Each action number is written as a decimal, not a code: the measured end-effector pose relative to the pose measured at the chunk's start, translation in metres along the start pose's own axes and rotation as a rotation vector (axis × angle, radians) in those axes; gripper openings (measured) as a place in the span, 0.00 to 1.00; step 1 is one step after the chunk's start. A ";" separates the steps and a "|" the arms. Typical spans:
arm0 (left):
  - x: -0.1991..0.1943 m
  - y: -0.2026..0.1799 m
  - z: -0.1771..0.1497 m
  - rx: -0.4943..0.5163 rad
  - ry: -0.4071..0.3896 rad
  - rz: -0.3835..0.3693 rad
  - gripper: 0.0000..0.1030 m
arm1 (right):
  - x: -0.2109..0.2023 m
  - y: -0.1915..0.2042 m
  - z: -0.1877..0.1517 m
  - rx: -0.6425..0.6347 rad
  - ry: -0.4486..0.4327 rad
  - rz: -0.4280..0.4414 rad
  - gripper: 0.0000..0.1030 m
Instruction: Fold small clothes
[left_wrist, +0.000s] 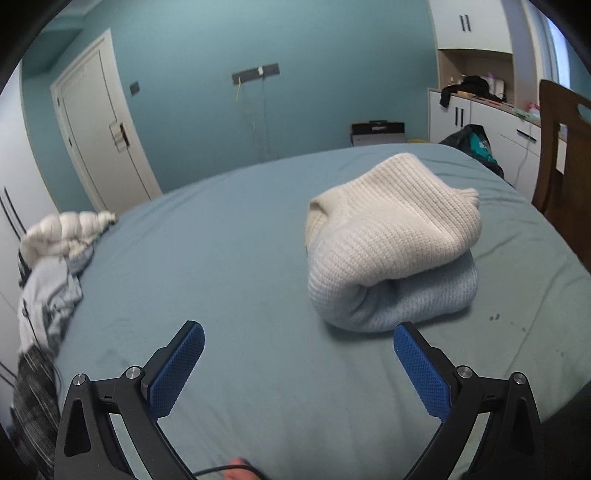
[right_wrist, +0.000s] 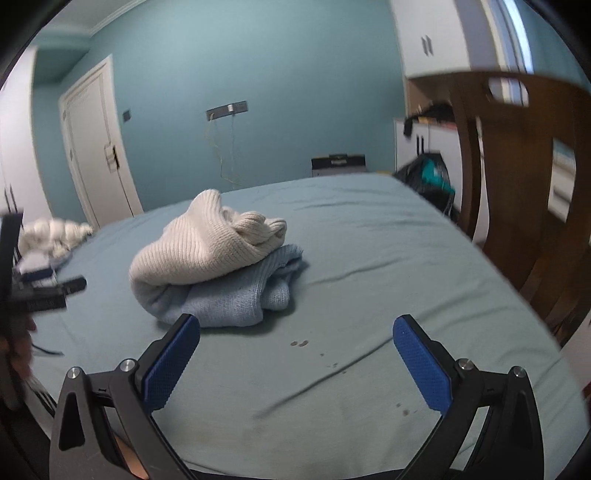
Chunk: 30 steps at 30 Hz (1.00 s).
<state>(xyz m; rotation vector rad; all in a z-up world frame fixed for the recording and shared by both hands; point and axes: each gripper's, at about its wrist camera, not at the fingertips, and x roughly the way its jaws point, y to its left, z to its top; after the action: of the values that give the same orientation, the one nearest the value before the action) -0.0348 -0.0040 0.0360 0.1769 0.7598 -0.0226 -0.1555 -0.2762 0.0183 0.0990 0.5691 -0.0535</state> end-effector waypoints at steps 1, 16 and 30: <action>0.000 -0.001 -0.001 0.000 0.003 0.002 1.00 | 0.003 0.007 0.000 -0.027 0.003 -0.010 0.99; 0.003 -0.025 -0.009 0.136 0.007 0.050 1.00 | 0.043 0.033 -0.004 -0.171 0.105 -0.034 0.99; 0.005 -0.021 -0.009 0.139 0.016 0.054 1.00 | 0.035 0.027 -0.003 -0.151 0.102 -0.020 0.99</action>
<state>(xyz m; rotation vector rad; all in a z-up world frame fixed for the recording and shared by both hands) -0.0390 -0.0227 0.0225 0.3302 0.7692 -0.0233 -0.1253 -0.2494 -0.0008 -0.0511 0.6739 -0.0251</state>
